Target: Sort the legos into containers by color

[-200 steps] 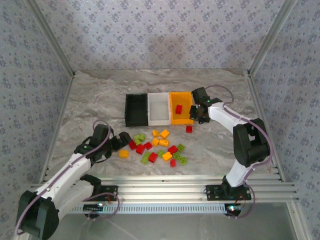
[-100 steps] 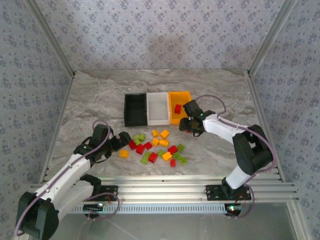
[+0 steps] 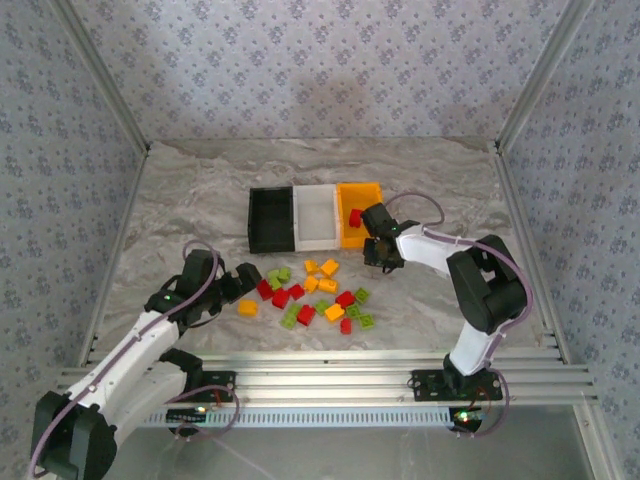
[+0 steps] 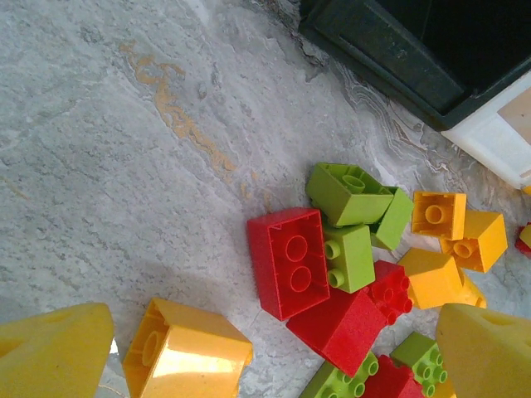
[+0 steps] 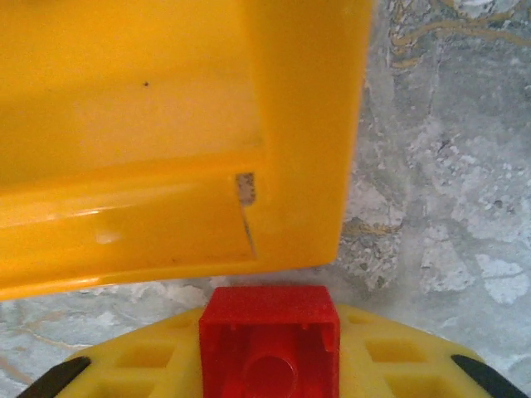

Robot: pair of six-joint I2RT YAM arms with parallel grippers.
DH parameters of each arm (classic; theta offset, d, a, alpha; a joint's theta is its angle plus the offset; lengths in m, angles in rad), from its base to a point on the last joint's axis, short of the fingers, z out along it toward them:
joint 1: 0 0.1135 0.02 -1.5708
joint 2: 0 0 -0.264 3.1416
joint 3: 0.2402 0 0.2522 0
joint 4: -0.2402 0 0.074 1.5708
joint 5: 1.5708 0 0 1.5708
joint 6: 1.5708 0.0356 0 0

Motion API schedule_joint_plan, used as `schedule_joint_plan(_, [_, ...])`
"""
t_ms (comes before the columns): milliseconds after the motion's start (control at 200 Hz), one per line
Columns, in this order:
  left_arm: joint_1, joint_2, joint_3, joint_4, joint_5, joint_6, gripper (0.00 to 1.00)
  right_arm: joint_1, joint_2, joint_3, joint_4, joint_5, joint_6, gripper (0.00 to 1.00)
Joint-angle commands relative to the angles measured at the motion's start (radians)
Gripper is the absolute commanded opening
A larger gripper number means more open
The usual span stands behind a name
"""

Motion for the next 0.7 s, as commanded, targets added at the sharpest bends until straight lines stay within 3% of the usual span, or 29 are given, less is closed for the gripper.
schedule_joint_plan(0, [-0.006, -0.01, 0.02, -0.028, -0.019, 0.011, 1.0, 0.014, -0.067, -0.009, -0.003, 0.003, -0.006, 0.3])
schedule_joint_plan(125, [-0.007, -0.015, 0.024, -0.031, -0.022, 0.006, 0.99, 0.045, -0.209, -0.021, -0.023, 0.006, -0.013, 0.3])
schedule_joint_plan(215, [-0.006, -0.02, 0.026, -0.032, -0.02, 0.001, 0.99, 0.041, -0.226, 0.039, -0.05, -0.003, -0.021, 0.3])
schedule_joint_plan(540, [-0.006, -0.031, 0.063, -0.153, -0.088, 0.009, 0.99, -0.012, 0.102, 0.395, -0.079, -0.013, -0.034, 0.35])
schedule_joint_plan(605, [-0.006, -0.011, 0.081, -0.185, -0.104, 0.029, 0.99, -0.02, 0.148, 0.449, -0.089, -0.014, -0.034, 0.41])
schedule_joint_plan(695, [-0.004, 0.01, 0.089, -0.193, -0.114, 0.045, 0.99, -0.027, 0.187, 0.51, -0.109, -0.019, -0.029, 0.6])
